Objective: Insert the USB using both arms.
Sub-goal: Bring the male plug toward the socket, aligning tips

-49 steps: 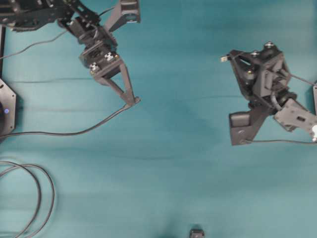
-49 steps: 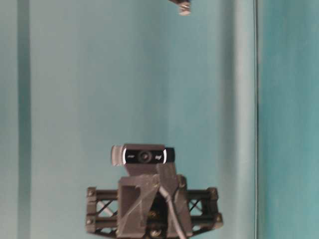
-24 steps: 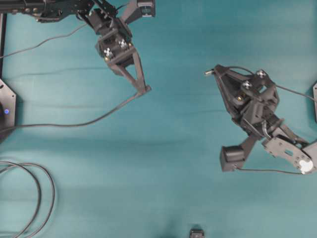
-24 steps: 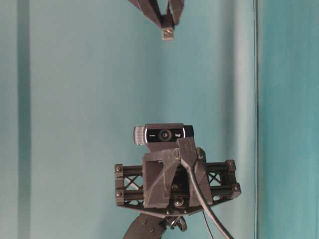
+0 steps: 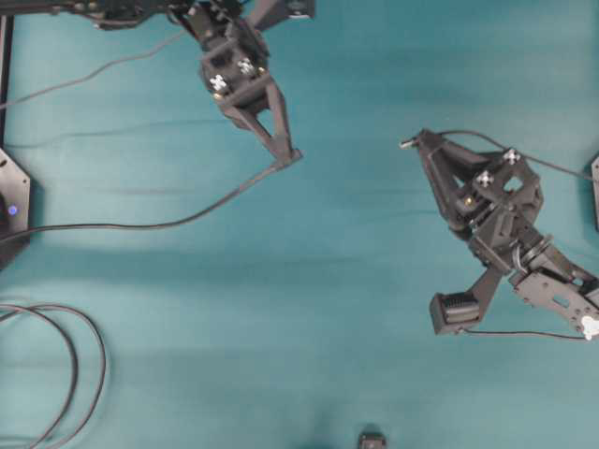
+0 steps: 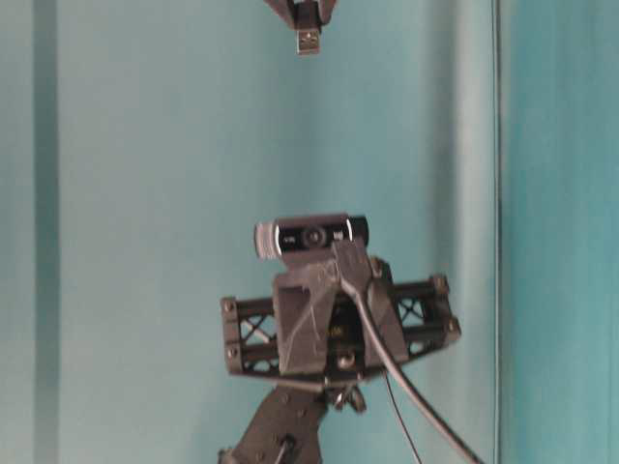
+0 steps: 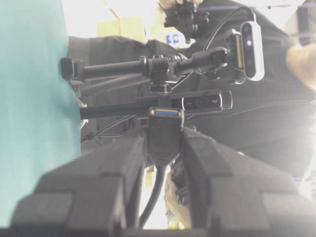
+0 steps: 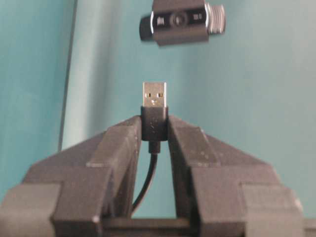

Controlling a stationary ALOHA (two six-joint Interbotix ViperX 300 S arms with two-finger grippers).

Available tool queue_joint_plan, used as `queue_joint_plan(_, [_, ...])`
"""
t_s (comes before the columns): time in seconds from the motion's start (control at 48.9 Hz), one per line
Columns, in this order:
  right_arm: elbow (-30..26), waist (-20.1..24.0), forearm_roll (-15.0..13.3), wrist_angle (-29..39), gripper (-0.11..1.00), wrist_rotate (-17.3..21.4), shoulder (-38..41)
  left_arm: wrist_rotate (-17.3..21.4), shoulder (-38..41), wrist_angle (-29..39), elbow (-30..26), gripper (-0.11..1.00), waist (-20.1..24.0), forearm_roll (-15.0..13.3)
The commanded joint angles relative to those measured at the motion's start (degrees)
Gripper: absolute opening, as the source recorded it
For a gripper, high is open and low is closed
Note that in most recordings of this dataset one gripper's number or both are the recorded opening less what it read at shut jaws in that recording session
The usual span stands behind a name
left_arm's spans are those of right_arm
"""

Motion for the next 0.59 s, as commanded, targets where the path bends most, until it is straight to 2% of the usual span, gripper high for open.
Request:
queue_joint_plan(0.0, [-0.53, 0.09, -1.67, -1.23, 0.2, 0.0, -0.53, -1.23, 0.26, 1.14, -2.9, 0.28, -1.05, -0.97])
queue_joint_plan(0.348, [-0.26, -3.34, -8.09, -7.91, 0.2, -0.35, -0.53, -1.76, 2.37, 2.64, -5.54, 0.28, -3.34, -5.1])
queue_joint_plan(0.573, [-0.79, -4.75, -10.02, -9.67, 0.2, -0.97, 0.44, -1.76, 2.37, 1.58, -5.36, 0.28, -4.48, -6.5])
